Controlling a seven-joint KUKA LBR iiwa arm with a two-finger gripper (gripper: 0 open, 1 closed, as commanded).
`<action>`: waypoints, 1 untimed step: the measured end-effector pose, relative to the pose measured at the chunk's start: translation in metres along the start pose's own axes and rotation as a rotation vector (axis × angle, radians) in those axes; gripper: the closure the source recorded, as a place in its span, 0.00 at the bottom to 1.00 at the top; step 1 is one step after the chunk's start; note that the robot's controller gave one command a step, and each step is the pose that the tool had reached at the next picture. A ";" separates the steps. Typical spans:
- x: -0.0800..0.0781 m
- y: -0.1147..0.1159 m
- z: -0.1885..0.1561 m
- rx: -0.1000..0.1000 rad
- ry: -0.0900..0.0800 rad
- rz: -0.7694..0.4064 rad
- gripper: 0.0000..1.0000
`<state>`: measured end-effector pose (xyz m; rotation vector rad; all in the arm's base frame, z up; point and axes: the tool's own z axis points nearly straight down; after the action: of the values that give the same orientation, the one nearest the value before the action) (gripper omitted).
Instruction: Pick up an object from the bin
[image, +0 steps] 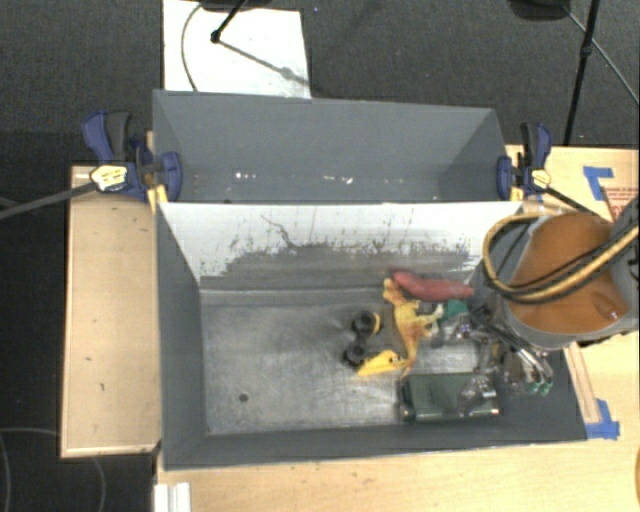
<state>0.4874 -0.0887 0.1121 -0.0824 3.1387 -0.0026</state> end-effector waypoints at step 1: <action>-0.060 0.018 -0.031 -0.002 0.000 0.117 0.00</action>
Offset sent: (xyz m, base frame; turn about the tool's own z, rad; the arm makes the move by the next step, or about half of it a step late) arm 0.0909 0.0276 -0.0421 0.1408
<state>0.5465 -0.0677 0.1431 0.1014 3.1380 0.0008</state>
